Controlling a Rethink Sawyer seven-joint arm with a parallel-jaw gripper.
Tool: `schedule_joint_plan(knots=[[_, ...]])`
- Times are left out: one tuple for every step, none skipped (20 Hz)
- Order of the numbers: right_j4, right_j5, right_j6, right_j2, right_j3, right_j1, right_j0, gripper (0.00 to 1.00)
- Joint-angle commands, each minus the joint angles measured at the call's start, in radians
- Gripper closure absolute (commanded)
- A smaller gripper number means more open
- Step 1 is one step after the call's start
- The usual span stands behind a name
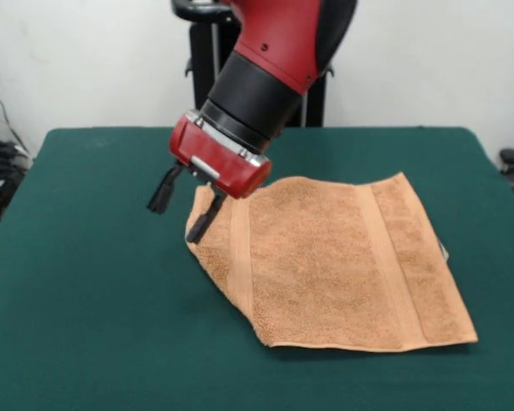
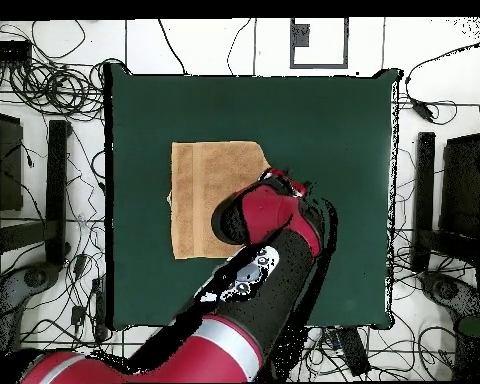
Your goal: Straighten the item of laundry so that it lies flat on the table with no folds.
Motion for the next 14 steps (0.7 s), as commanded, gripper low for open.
schedule_joint_plan(knots=[[0.004,-0.074,0.080,0.064,-0.076,0.103,0.046,0.00],[0.001,-0.094,0.077,0.066,-0.079,0.111,0.042,0.00],[0.003,-0.108,0.078,0.057,-0.089,0.124,0.039,0.00],[0.002,-0.115,0.075,0.052,-0.100,0.133,0.037,0.00],[0.002,-0.121,0.072,0.046,-0.111,0.142,0.034,0.00],[0.001,-0.113,0.067,0.041,-0.119,0.145,0.031,0.00],[0.000,-0.110,0.064,0.043,-0.124,0.146,0.024,0.00],[-0.006,-0.101,0.054,0.054,-0.127,0.142,0.011,0.00],[-0.015,-0.100,0.042,0.068,-0.132,0.139,-0.004,0.00],[-0.023,-0.095,0.031,0.079,-0.135,0.136,-0.018,0.00],[-0.033,-0.091,0.020,0.090,-0.140,0.134,-0.032,0.00],[-0.043,-0.083,0.008,0.106,-0.139,0.127,-0.047,0.00],[-0.057,-0.063,-0.014,0.142,-0.134,0.114,-0.073,0.00],[-0.063,-0.069,-0.017,0.136,-0.140,0.118,-0.076,0.00]])
